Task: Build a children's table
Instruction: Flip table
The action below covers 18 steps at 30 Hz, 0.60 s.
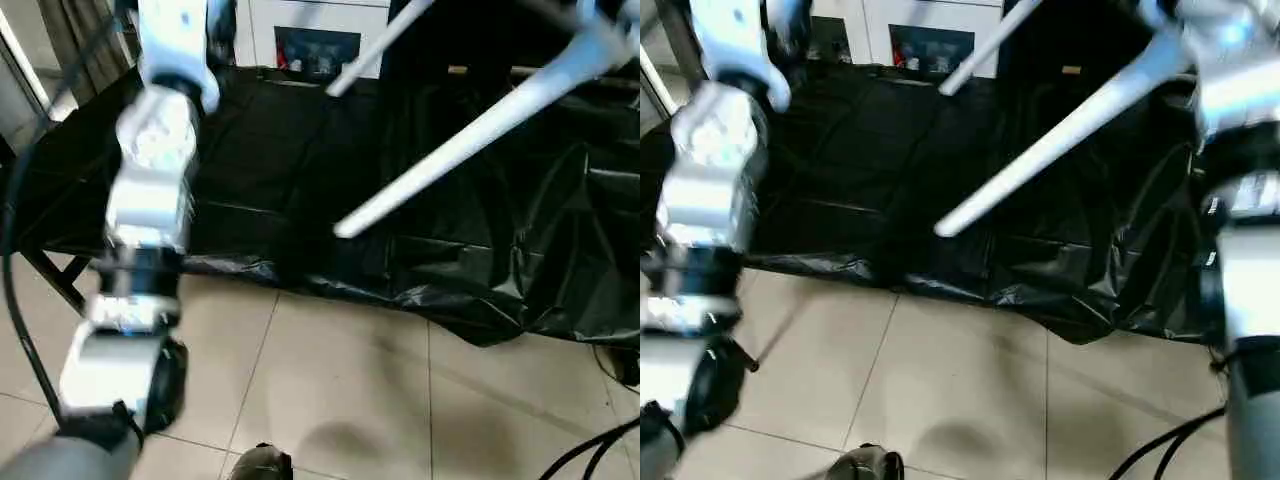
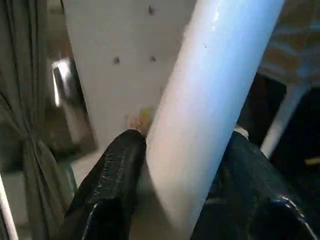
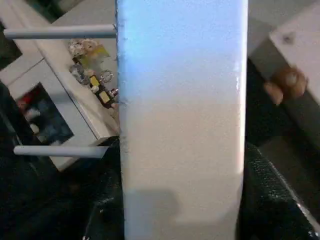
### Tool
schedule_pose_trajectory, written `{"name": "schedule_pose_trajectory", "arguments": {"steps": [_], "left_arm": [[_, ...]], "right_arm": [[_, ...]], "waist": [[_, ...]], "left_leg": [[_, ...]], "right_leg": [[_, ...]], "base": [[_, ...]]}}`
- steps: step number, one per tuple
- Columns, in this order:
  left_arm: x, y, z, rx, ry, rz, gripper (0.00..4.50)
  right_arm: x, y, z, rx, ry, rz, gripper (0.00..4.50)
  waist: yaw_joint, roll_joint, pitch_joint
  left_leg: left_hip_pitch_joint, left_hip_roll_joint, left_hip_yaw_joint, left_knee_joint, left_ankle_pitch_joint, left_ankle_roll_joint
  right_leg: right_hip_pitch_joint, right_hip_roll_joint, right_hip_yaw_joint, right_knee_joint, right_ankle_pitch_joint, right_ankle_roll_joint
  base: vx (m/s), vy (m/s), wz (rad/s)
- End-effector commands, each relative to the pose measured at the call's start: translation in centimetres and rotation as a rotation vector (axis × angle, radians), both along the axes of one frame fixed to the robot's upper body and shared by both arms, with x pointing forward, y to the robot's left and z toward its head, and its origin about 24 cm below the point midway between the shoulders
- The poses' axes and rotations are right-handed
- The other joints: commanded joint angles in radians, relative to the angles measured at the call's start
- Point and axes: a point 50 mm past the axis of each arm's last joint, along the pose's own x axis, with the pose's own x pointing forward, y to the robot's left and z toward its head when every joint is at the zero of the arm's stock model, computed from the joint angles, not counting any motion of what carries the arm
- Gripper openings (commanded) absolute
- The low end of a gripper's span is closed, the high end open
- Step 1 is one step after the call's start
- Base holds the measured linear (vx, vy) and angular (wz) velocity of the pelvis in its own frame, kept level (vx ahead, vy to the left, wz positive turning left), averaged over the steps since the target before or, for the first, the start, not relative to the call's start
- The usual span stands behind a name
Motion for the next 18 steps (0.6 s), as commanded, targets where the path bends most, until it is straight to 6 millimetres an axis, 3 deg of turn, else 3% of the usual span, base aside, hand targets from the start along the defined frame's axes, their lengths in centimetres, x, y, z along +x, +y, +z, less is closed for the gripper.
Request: {"name": "schedule_pose_trajectory", "arguments": {"steps": [1, 3, 5, 6, 7, 9, 10, 14, 17, 18], "left_arm": [[0.4, -1.8, -3.0, -0.037, 0.149, -0.088, 2.19], [0.3, -2.4, -4.0, -0.035, 0.196, -0.113, 2.15], [0.3, -2.7, -4.8, -0.037, 0.235, -0.132, 2.05], [0.5, -2.8, -5.4, -0.041, 0.265, -0.134, 2.0], [0.6, -2.8, -5.8, -0.041, 0.278, -0.133, 1.97], [0.7, -2.7, -6.2, -0.05, 0.291, -0.13, 1.85], [0.7, -2.7, -6.4, -0.058, 0.299, -0.128, 1.81], [1.3, -2.2, -8.1, -0.039, 0.367, -0.13, 1.72], [1.6, -1.3, -9.1, -0.02, 0.403, -0.124, 1.67], [1.7, -1.1, -9.3, -0.016, 0.415, -0.122, 1.66]], "right_arm": [[0.0, 1.5, 0.5, -0.071, 0.022, 0.062, 1.95], [0.0, 2.2, 1.5, -0.13, 0.047, 0.061, 1.95], [0.0, 2.7, 2.2, -0.173, 0.063, 0.052, 1.95], [0.1, 3.2, 2.5, -0.217, 0.077, 0.039, 1.95], [0.1, 3.4, 2.6, -0.236, 0.085, 0.033, 1.95], [0.3, 3.8, 2.6, -0.271, 0.093, 0.02, 1.95], [0.3, 4.0, 2.6, -0.295, 0.097, 0.01, 1.95], [0.7, 6.0, 2.0, -0.349, 0.137, 0.038, 1.95], [0.8, 7.4, 2.2, -0.373, 0.117, 0.055, 1.95], [0.8, 7.8, 2.1, -0.375, 0.118, 0.072, 1.95]], "waist": [[-0.02, -0.018, -0.075], [-0.024, -0.021, -0.072], [-0.028, -0.027, -0.07], [-0.03, -0.024, -0.069], [-0.034, -0.028, -0.068], [-0.04, -0.025, -0.069], [-0.044, -0.031, -0.07], [-0.05, -0.029, -0.07], [-0.055, -0.03, -0.072], [-0.057, -0.034, -0.074]], "left_leg": [[0.06, 0.049, -0.032, -0.075, -0.387, -0.022], [0.062, 0.05, -0.037, -0.081, -0.452, -0.05], [0.062, 0.051, -0.037, -0.083, -0.477, -0.056], [0.063, 0.051, -0.04, -0.082, -0.494, -0.061], [0.059, 0.05, -0.042, -0.084, -0.497, -0.066], [0.055, 0.051, -0.044, -0.087, -0.488, -0.074], [0.054, 0.05, -0.043, -0.088, -0.483, -0.073], [0.053, 0.05, -0.042, -0.088, -0.45, -0.071], [0.053, 0.051, -0.04, -0.086, -0.402, -0.056], [0.053, 0.05, -0.037, -0.083, -0.377, -0.044]], "right_leg": [[0.011, -0.04, 0.024, -0.079, -0.267, -0.2], [0.008, -0.042, 0.025, -0.084, -0.31, -0.174], [0.004, -0.04, 0.024, -0.086, -0.323, -0.166], [0.0, -0.043, 0.026, -0.086, -0.338, -0.162], [0.002, -0.043, 0.025, -0.085, -0.341, -0.155], [0.003, -0.042, 0.025, -0.081, -0.305, -0.156], [0.005, -0.041, 0.024, -0.08, -0.292, -0.159], [0.01, -0.04, 0.026, -0.072, -0.2, -0.178], [0.015, -0.042, 0.028, -0.064, -0.132, -0.201], [0.017, -0.04, 0.028, -0.062, -0.104, -0.211]], "base": [[0.0, 0.0, 0.0], [0.0, 0.0, 0.0], [0.0, 0.0, 0.0], [0.0, 0.0, 0.0], [0.0, 0.0, 0.0], [0.0, 0.0, 0.0], [0.0, 0.0, 0.0], [0.0, 0.0, 0.0], [0.0, 0.0, 0.0], [0.0, 0.0, 0.0]]}}
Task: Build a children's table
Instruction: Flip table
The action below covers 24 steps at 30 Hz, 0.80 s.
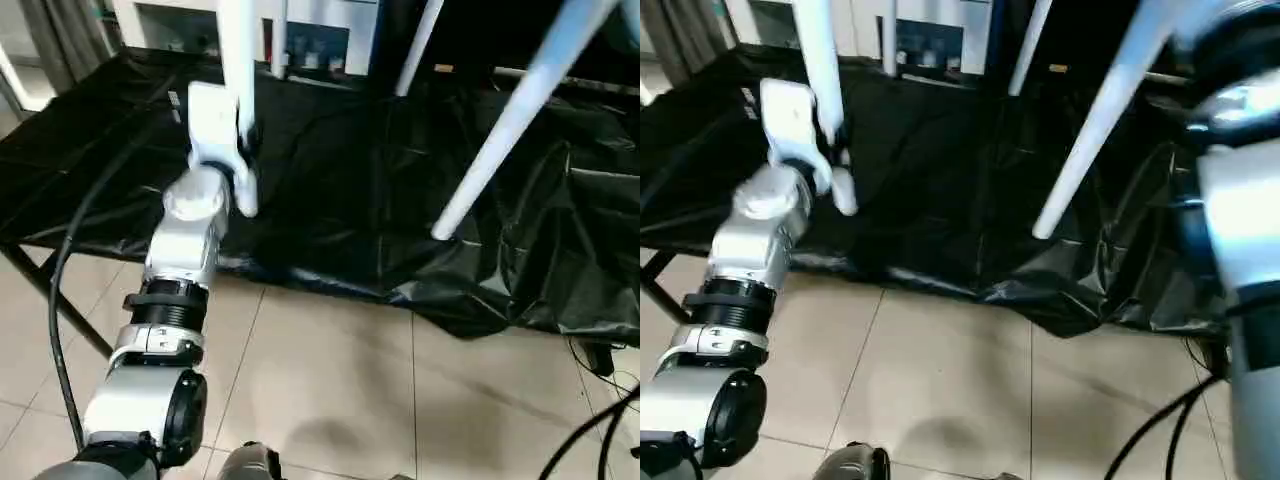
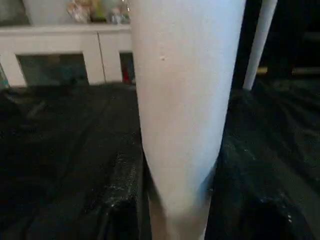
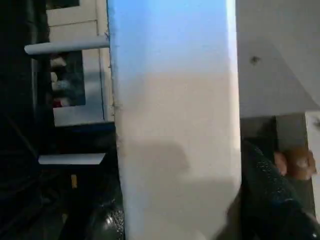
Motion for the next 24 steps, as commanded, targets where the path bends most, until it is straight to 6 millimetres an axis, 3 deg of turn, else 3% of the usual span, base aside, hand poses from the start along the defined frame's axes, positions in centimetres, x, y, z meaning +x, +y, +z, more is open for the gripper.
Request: {"name": "schedule_pose_trajectory", "arguments": {"steps": [1, 2, 4, 5, 7, 10, 11, 14, 17, 18, 21, 24], "left_arm": [[0.3, -1.3, 0.1, 0.055, 0.011, -0.081, 1.66], [0.3, -1.1, -0.1, 0.062, 0.018, -0.079, 1.66], [0.4, -0.9, -0.3, 0.074, 0.021, -0.077, 1.66], [0.4, -0.8, -0.4, 0.077, 0.026, -0.081, 1.66], [0.5, -0.7, -0.7, 0.08, 0.031, -0.091, 1.66], [0.6, -0.5, -0.9, 0.122, 0.033, -0.101, 1.66], [0.6, -0.2, -0.9, 0.13, 0.032, -0.095, 1.66], [0.7, 0.0, -0.9, 0.133, 0.031, -0.089, 1.66], [0.7, 0.5, -0.9, 0.15, 0.027, -0.081, 1.66], [0.7, 0.7, -1.0, 0.162, 0.027, -0.076, 1.66], [0.7, 1.2, -0.9, 0.197, 0.012, -0.037, 1.66], [0.7, 1.6, -0.8, 0.18, -0.008, -0.023, 1.66]], "right_arm": [[0.1, 0.7, -0.3, 0.073, 0.067, 0.049, 1.95], [0.1, 1.1, -0.5, 0.068, 0.079, 0.074, 2.51], [0.1, 1.4, -0.7, 0.063, 0.083, 0.096, 2.65], [0.0, 1.6, -0.9, 0.069, 0.077, 0.121, 2.65], [0.0, 2.0, -1.1, 0.083, 0.063, 0.157, 2.97], [-0.1, 2.3, -1.8, 0.091, 0.042, 0.218, 3.08], [-0.3, 2.3, -1.9, 0.101, 0.016, 0.257, 3.19], [-0.5, 2.4, -2.0, 0.109, -0.007, 0.286, 3.48], [-1.4, 2.4, -1.4, 0.146, -0.144, 0.387, 3.56], [-1.9, 2.5, -1.4, 0.19, -0.163, 0.45, 3.84], [-2.7, 2.6, -1.4, 0.276, -0.178, 0.556, 3.93], [-3.4, 2.7, -2.0, 0.375, -0.193, 0.662, 3.93]], "waist": [[-0.013, 0.004, -0.088], [-0.014, 0.005, -0.088], [-0.016, 0.003, -0.087], [-0.017, -0.004, -0.088], [-0.02, 0.0, -0.085], [-0.024, -0.004, -0.083], [-0.022, -0.001, -0.082], [-0.021, -0.003, -0.086], [-0.019, 0.001, -0.09], [-0.02, -0.006, -0.091], [-0.018, -0.01, -0.095], [-0.016, -0.009, -0.099]], "left_leg": [[0.056, 0.051, -0.035, -0.083, -0.361, -0.04], [0.057, 0.052, -0.035, -0.084, -0.36, -0.04], [0.061, 0.052, -0.034, -0.085, -0.374, -0.044], [0.06, 0.052, -0.034, -0.084, -0.376, -0.037], [0.06, 0.053, -0.034, -0.086, -0.385, -0.038], [0.061, 0.054, -0.035, -0.088, -0.413, -0.049], [0.067, 0.054, -0.034, -0.088, -0.433, -0.054], [0.068, 0.054, -0.033, -0.088, -0.403, -0.056], [0.068, 0.054, -0.033, -0.086, -0.381, -0.054], [0.066, 0.052, -0.032, -0.084, -0.364, -0.046], [0.062, 0.05, -0.028, -0.078, -0.303, 0.004], [0.062, 0.053, -0.031, -0.076, -0.265, 0.029]], "right_leg": [[0.022, -0.044, 0.028, -0.06, -0.094, -0.215], [0.022, -0.043, 0.028, -0.06, -0.092, -0.217], [0.021, -0.042, 0.029, -0.06, -0.093, -0.219], [0.025, -0.043, 0.029, -0.061, -0.088, -0.22], [0.022, -0.045, 0.029, -0.062, -0.108, -0.223], [0.021, -0.047, 0.029, -0.066, -0.149, -0.218], [0.016, -0.051, 0.032, -0.071, -0.179, -0.205], [0.019, -0.047, 0.029, -0.067, -0.133, -0.212], [0.022, -0.048, 0.029, -0.064, -0.106, -0.218], [0.026, -0.048, 0.028, -0.062, -0.083, -0.221], [0.035, -0.048, 0.029, -0.058, -0.017, -0.23], [0.039, -0.048, 0.026, -0.052, 0.016, -0.237]], "base": [[0.0, 0.0, 0.0], [0.0, 0.0, 0.0], [0.0, 0.0, 0.0], [0.0, 0.0, 0.0], [0.0, 0.0, 0.0], [0.0, 0.0, 0.0], [0.0, 0.0, 0.0], [0.0, 0.0, 0.0], [0.0, 0.0, 0.0], [0.0, 0.0, 0.0], [0.0, 0.0, 0.0], [0.0, 0.0, 0.0]]}}
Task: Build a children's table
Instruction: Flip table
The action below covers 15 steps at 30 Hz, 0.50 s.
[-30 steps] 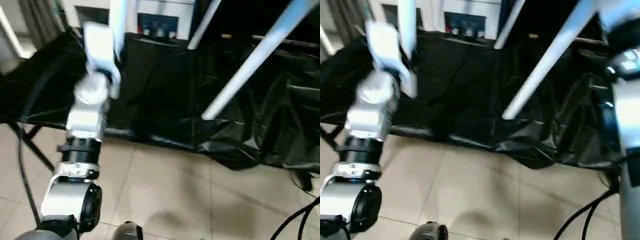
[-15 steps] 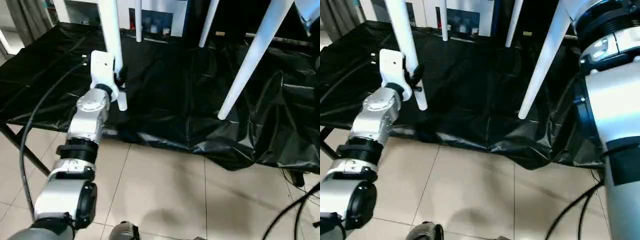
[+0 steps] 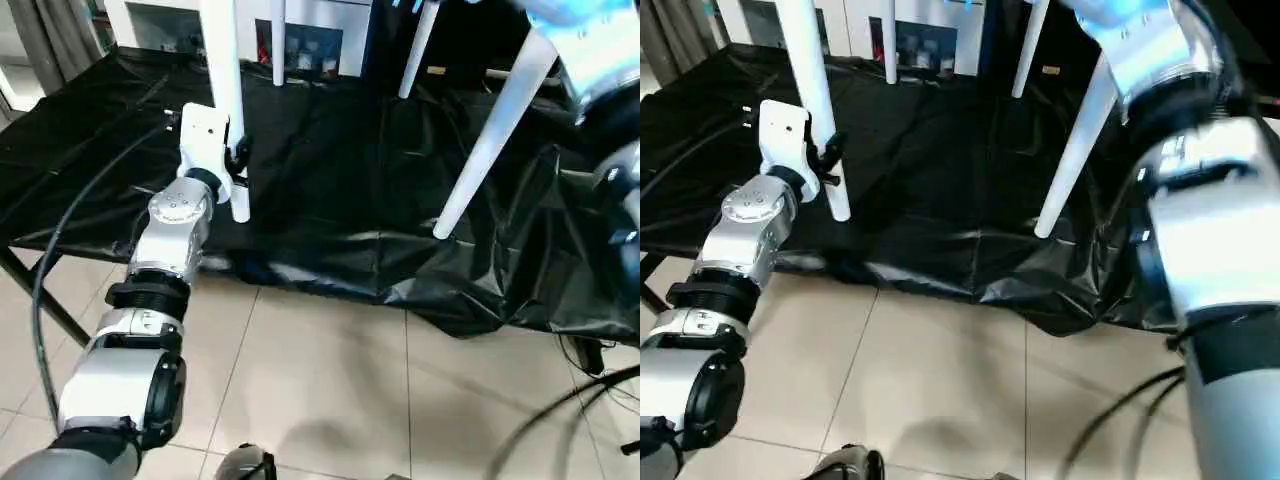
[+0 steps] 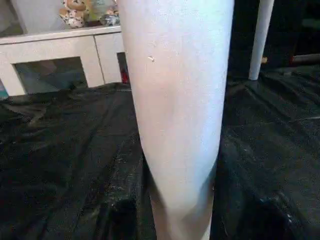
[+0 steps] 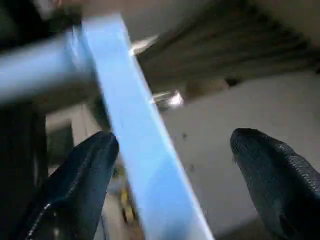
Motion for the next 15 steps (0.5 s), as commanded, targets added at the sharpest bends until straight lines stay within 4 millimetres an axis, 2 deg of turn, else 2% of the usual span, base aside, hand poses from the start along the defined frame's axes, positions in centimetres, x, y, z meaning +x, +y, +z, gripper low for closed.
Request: {"name": "schedule_pose_trajectory", "arguments": {"steps": [1, 2, 3, 4, 5, 6, 7, 8, 9, 10, 11, 12, 13, 15], "left_arm": [[0.0, -0.3, -0.4, 0.085, 0.012, -0.015, 1.66], [-0.1, -0.2, -0.4, 0.07, 0.003, -0.023, 2.01], [-0.4, -0.1, -0.6, 0.036, -0.008, -0.03, 2.01], [-0.7, 0.0, -0.9, 0.008, 0.0, -0.04, 2.01], [-0.7, 0.0, -0.9, 0.008, 0.0, -0.04, 2.22], [-1.0, 0.1, -1.2, -0.012, -0.004, -0.048, 2.41], [-1.1, 0.1, -1.3, -0.018, -0.006, -0.05, 2.41], [-1.4, 0.1, -1.4, -0.04, -0.019, -0.058, 2.41], [-1.4, 0.1, -1.4, -0.04, -0.019, -0.058, 2.41], [-1.7, 0.2, -1.3, -0.051, -0.039, -0.062, 2.54], [-2.0, 0.3, -1.3, -0.061, -0.059, -0.059, 2.69], [-2.3, 0.3, -1.3, -0.069, -0.069, -0.057, 2.69], [-2.3, 0.3, -1.4, -0.071, -0.07, -0.057, 2.78], [-3.4, 0.7, -2.3, -0.112, -0.07, -0.044, 2.78]], "right_arm": [[-0.6, -0.2, 0.2, 0.059, -0.016, 0.061, 3.93], [-0.9, -0.2, -0.5, 0.102, -0.008, 0.099, 3.93], [-1.1, -0.3, -1.9, 0.174, 0.025, 0.131, 3.93], [-1.3, -0.2, -3.6, 0.241, 0.064, 0.148, 3.93], [-1.3, -0.2, -3.6, 0.241, 0.064, 0.148, 3.93], [-1.5, -0.2, -5.3, 0.283, 0.103, 0.155, 3.93], [-1.6, -0.1, -6.0, 0.295, 0.116, 0.155, 3.93], [-2.2, 0.1, -7.9, 0.335, 0.157, 0.164, 3.93], [-2.2, 0.1, -7.9, 0.335, 0.157, 0.164, 3.93], [-2.6, 0.1, -9.8, 0.371, 0.208, 0.166, 3.93], [-3.1, 0.1, -11.4, 0.416, 0.255, 0.162, 3.93], [-3.6, 0.1, -13.1, 0.478, 0.321, 0.16, 3.93], [-3.7, 0.1, -13.2, 0.484, 0.327, 0.16, 3.93], [-5.4, -0.2, -17.9, 0.627, 0.515, 0.122, 3.93]], "waist": [[-0.003, 0.007, -0.096], [-0.001, -0.001, -0.094], [-0.004, -0.002, -0.094], [0.001, 0.0, -0.094], [0.0, 0.0, -0.093], [-0.002, -0.001, -0.097], [-0.001, -0.003, -0.099], [0.0, 0.003, -0.099], [0.0, -0.001, -0.095], [-0.003, -0.002, -0.097], [0.005, -0.001, -0.094], [-0.004, -0.001, -0.088], [0.002, 0.002, -0.09], [0.004, 0.003, -0.088]], "left_leg": [[0.062, 0.054, -0.031, -0.076, -0.251, 0.033], [0.062, 0.052, -0.027, -0.076, -0.236, 0.044], [0.06, 0.054, -0.029, -0.078, -0.235, 0.043], [0.064, 0.057, -0.03, -0.082, -0.222, 0.042], [0.063, 0.058, -0.032, -0.086, -0.23, 0.038], [0.071, 0.057, -0.032, -0.089, -0.252, 0.021], [0.073, 0.057, -0.03, -0.087, -0.261, 0.014], [0.077, 0.056, -0.03, -0.09, -0.289, -0.002], [0.074, 0.056, -0.03, -0.094, -0.309, -0.014], [0.073, 0.054, -0.031, -0.095, -0.324, -0.021], [0.077, 0.058, -0.03, -0.098, -0.322, -0.028], [0.072, 0.056, -0.034, -0.106, -0.383, -0.041], [0.081, 0.058, -0.035, -0.108, -0.408, -0.052], [0.082, 0.061, -0.037, -0.114, -0.427, -0.064]], "right_leg": [[0.034, -0.048, 0.025, -0.051, 0.031, -0.243], [0.037, -0.048, 0.025, -0.054, 0.04, -0.248], [0.037, -0.049, 0.025, -0.052, 0.033, -0.25], [0.039, -0.049, 0.026, -0.053, 0.051, -0.242], [0.038, -0.05, 0.025, -0.053, 0.047, -0.241], [0.04, -0.046, 0.022, -0.057, 0.033, -0.24], [0.037, -0.047, 0.023, -0.056, 0.028, -0.244], [0.036, -0.048, 0.023, -0.061, -0.005, -0.245], [0.035, -0.048, 0.026, -0.063, -0.027, -0.236], [0.036, -0.047, 0.026, -0.064, -0.046, -0.232], [0.037, -0.051, 0.029, -0.069, -0.049, -0.22], [0.034, -0.051, 0.028, -0.075, -0.126, -0.206], [0.034, -0.052, 0.028, -0.081, -0.157, -0.196], [0.027, -0.052, 0.031, -0.085, -0.167, -0.188]], "base": [[0.0, 0.0, 0.0], [0.0, 0.0, 0.0], [0.0, 0.0, 0.0], [0.0, 0.0, 0.0], [0.0, 0.0, 0.0], [0.0, 0.0, 0.0], [0.0, 0.0, 0.0], [0.0, 0.0, 0.0], [0.0, 0.0, 0.0], [0.0, 0.0, 0.0], [0.0, 0.0, 0.0], [0.0, 0.0, 0.0], [0.0, 0.0, 0.0], [0.0, 0.0, 0.0]]}}
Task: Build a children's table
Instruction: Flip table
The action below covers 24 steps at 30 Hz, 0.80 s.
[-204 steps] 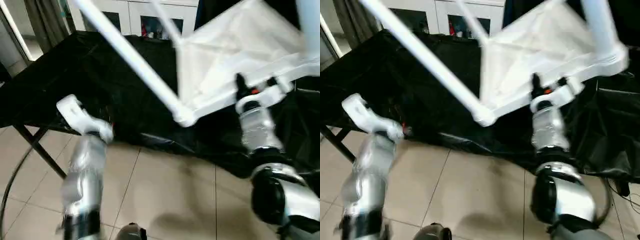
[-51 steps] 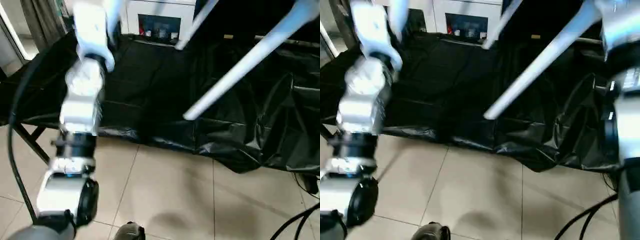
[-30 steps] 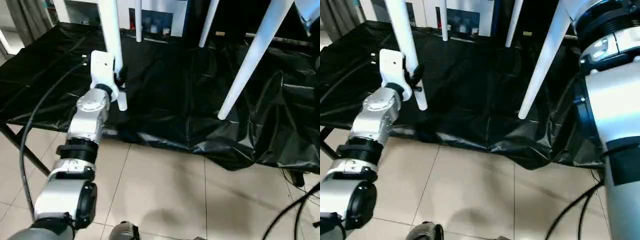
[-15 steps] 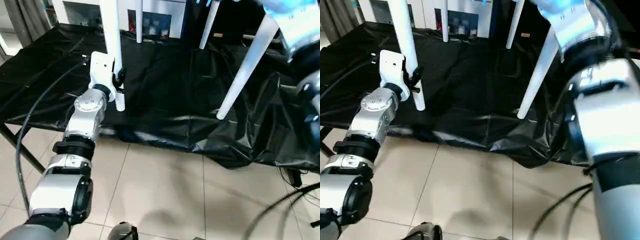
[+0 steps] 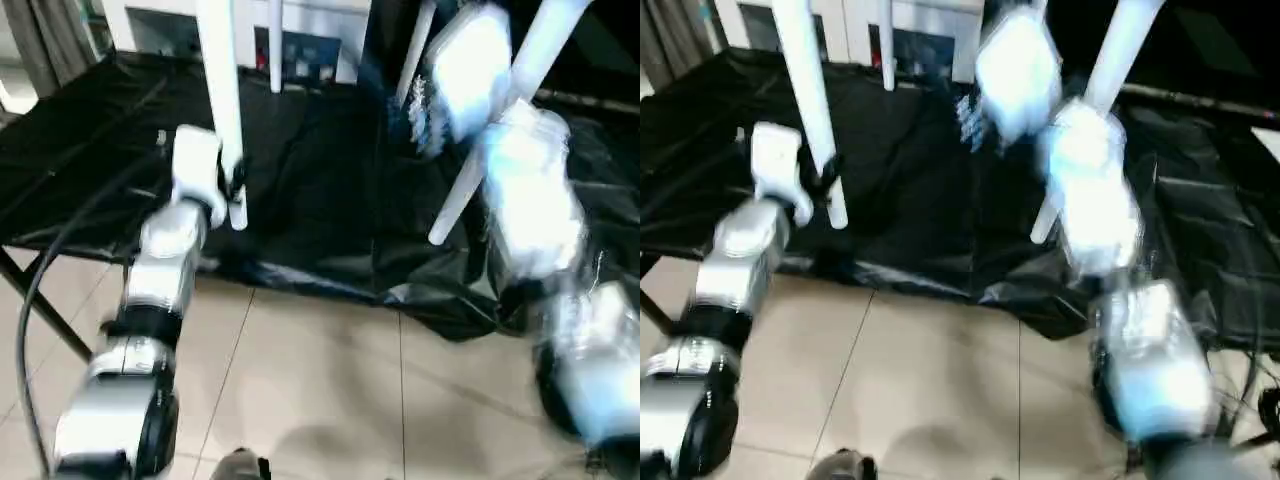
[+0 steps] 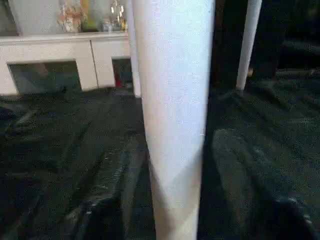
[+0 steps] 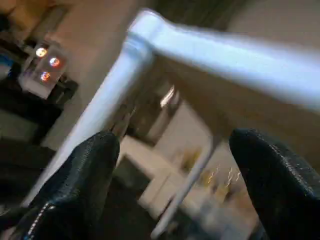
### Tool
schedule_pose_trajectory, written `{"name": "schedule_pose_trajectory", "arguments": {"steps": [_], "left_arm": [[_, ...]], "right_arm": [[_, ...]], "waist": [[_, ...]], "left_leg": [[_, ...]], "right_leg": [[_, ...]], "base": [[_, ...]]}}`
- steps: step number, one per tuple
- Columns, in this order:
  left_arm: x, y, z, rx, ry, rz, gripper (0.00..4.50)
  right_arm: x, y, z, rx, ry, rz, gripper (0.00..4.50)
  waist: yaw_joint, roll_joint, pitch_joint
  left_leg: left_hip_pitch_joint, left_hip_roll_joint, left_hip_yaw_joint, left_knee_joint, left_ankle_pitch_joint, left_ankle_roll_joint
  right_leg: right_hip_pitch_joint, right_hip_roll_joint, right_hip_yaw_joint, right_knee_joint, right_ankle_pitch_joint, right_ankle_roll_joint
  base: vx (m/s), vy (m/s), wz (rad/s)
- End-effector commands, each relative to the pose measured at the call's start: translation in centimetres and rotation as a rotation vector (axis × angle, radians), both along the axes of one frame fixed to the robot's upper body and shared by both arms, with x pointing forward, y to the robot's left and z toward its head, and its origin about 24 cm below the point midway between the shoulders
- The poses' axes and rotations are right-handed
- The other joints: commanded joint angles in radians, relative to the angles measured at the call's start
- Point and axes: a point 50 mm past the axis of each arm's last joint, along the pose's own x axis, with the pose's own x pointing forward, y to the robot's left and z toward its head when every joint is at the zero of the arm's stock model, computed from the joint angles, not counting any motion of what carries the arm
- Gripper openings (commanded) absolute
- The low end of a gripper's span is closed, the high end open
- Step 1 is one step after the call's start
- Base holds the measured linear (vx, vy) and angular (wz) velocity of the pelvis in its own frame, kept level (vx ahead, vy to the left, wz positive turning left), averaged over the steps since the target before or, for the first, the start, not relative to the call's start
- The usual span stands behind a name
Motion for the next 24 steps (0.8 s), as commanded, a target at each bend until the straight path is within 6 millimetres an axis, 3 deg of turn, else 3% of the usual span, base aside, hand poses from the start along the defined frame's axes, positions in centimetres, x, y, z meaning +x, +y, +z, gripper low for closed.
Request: {"name": "schedule_pose_trajectory", "arguments": {"steps": [1, 2, 3, 5, 6, 7, 8, 9, 11, 12, 13, 15, 18, 21, 24], "left_arm": [[-0.4, 0.1, 0.1, -0.028, -0.019, 0.0, 2.78], [-1.0, 0.2, -0.4, -0.029, -0.015, -0.001, 2.78], [-1.4, 0.4, -0.8, -0.047, -0.017, 0.005, 2.78], [-2.4, 0.6, -1.3, -0.084, -0.02, 0.006, 2.78], [-3.3, 0.7, -1.8, -0.116, -0.019, -0.004, 2.78], [-4.3, 0.6, -2.1, -0.134, -0.027, -0.022, 2.78], [-4.3, 0.6, -2.1, -0.134, -0.027, -0.022, 2.78], [-5.4, 0.6, -2.4, -0.151, -0.041, -0.035, 2.78], [-7.2, 0.9, -2.9, -0.156, -0.031, 0.001, 2.78], [-8.3, 1.0, -3.5, -0.152, -0.001, 0.035, 2.78], [-9.3, 0.9, -4.1, -0.16, 0.044, 0.053, 2.78], [-10.5, 0.3, -4.5, -0.145, 0.086, 0.076, 2.78], [-11.1, -0.3, -4.2, -0.076, 0.044, 0.151, 2.78], [-11.7, -0.4, -4.3, -0.084, 0.058, 0.198, 2.78], [-12.1, -0.5, -4.3, -0.083, 0.064, 0.173, 2.78]], "right_arm": [[-0.5, -0.5, -0.9, 0.058, 0.074, -0.016, 3.93], [-1.4, -0.8, -2.9, 0.072, 0.152, -0.038, 3.93], [-1.7, -1.2, -3.9, 0.086, 0.201, -0.055, 3.93], [-2.2, -1.9, -5.3, 0.108, 0.283, -0.086, 3.93], [-2.5, -2.4, -6.0, 0.115, 0.331, -0.112, 3.93], [-2.7, -2.8, -6.6, 0.115, 0.364, -0.135, 3.93], [-2.7, -2.8, -6.6, 0.115, 0.364, -0.135, 3.93], [-2.9, -3.2, -7.3, 0.121, 0.423, -0.157, 3.93], [-3.4, -4.0, -8.5, 0.121, 0.519, -0.207, 3.93], [-3.4, -4.6, -9.8, 0.142, 0.626, -0.262, 3.93], [-3.5, -5.2, -11.0, 0.167, 0.718, -0.333, 3.93], [-3.9, -6.0, -12.4, 0.199, 0.834, -0.415, 3.93], [-4.2, -6.4, -12.6, 0.17, 0.808, -0.52, 3.93], [-4.5, -6.8, -13.0, 0.131, 0.807, -0.615, 3.93], [-5.0, -6.9, -13.1, 0.127, 0.803, -0.631, 3.93]], "waist": [[-0.003, 0.015, -0.081], [-0.006, 0.019, -0.081], [-0.004, 0.019, -0.08], [-0.008, 0.017, -0.079], [-0.012, 0.026, -0.078], [-0.013, 0.027, -0.077], [-0.017, 0.022, -0.072], [-0.018, 0.027, -0.071], [-0.026, 0.025, -0.069], [-0.027, 0.025, -0.069], [-0.031, 0.024, -0.064], [-0.031, 0.013, -0.059], [-0.03, 0.018, -0.058], [-0.038, 0.02, -0.059], [-0.041, 0.02, -0.056]], "left_leg": [[0.061, 0.06, -0.039, -0.105, -0.436, -0.066], [0.057, 0.056, -0.043, -0.107, -0.449, -0.077], [0.061, 0.06, -0.041, -0.108, -0.47, -0.088], [0.057, 0.057, -0.043, -0.11, -0.477, -0.093], [0.057, 0.058, -0.046, -0.111, -0.486, -0.1], [0.055, 0.061, -0.048, -0.114, -0.487, -0.104], [0.051, 0.061, -0.046, -0.117, -0.499, -0.1], [0.059, 0.061, -0.046, -0.116, -0.535, -0.108], [0.06, 0.058, -0.044, -0.117, -0.557, -0.113], [0.062, 0.062, -0.049, -0.121, -0.548, -0.114], [0.059, 0.059, -0.045, -0.122, -0.558, -0.114], [0.069, 0.052, -0.044, -0.113, -0.592, -0.12], [0.075, 0.055, -0.049, -0.115, -0.604, -0.139], [0.065, 0.053, -0.055, -0.127, -0.588, -0.145], [0.069, 0.049, -0.055, -0.126, -0.628, -0.145]], "right_leg": [[0.014, -0.052, 0.031, -0.082, -0.178, -0.181], [0.018, -0.051, 0.03, -0.083, -0.212, -0.171], [0.013, -0.054, 0.032, -0.089, -0.236, -0.161], [0.014, -0.054, 0.031, -0.091, -0.261, -0.149], [0.011, -0.055, 0.032, -0.092, -0.265, -0.145], [0.013, -0.055, 0.032, -0.091, -0.26, -0.144], [0.012, -0.052, 0.031, -0.095, -0.262, -0.142], [0.007, -0.052, 0.033, -0.099, -0.302, -0.136], [0.003, -0.049, 0.034, -0.106, -0.337, -0.123], [0.009, -0.048, 0.034, -0.104, -0.318, -0.122], [0.004, -0.045, 0.034, -0.11, -0.341, -0.115], [-0.007, -0.05, 0.035, -0.124, -0.448, -0.089], [-0.011, -0.048, 0.034, -0.137, -0.501, -0.043], [0.004, -0.046, 0.026, -0.137, -0.476, -0.03], [-0.002, -0.044, 0.024, -0.142, -0.501, -0.02]], "base": [[0.0, 0.0, 0.0], [0.0, 0.0, 0.0], [0.0, 0.0, 0.0], [0.0, 0.0, 0.0], [0.0, 0.0, 0.0], [0.0, 0.0, 0.0], [0.0, 0.0, 0.0], [0.0, 0.0, 0.0], [0.0, 0.0, 0.0], [0.0, 0.0, 0.0], [0.0, 0.0, 0.0], [0.0, 0.0, 0.0], [0.0, 0.0, 0.0], [0.0, 0.0, 0.0], [0.0, 0.0, 0.0]]}}
